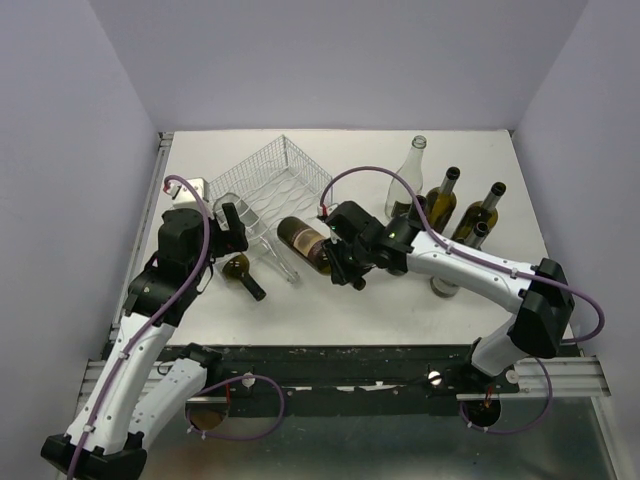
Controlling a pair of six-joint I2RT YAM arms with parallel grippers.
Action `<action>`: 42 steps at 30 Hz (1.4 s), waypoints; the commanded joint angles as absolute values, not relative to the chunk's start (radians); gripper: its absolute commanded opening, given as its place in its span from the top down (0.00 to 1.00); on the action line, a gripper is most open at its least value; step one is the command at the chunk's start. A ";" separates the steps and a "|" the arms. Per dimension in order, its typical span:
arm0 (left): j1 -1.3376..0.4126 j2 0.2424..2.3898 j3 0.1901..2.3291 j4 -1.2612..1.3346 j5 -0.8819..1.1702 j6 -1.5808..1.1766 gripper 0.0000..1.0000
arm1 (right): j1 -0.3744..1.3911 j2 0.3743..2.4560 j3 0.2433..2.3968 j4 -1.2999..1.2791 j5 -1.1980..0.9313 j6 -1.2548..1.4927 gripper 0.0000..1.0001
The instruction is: Put the wine bottle on the wine rack
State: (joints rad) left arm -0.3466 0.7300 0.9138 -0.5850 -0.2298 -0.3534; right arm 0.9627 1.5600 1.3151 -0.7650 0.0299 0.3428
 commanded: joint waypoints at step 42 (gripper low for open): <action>-0.112 0.657 0.787 -0.712 -0.173 -0.437 0.12 | 0.968 1.966 1.290 0.295 0.299 0.138 0.99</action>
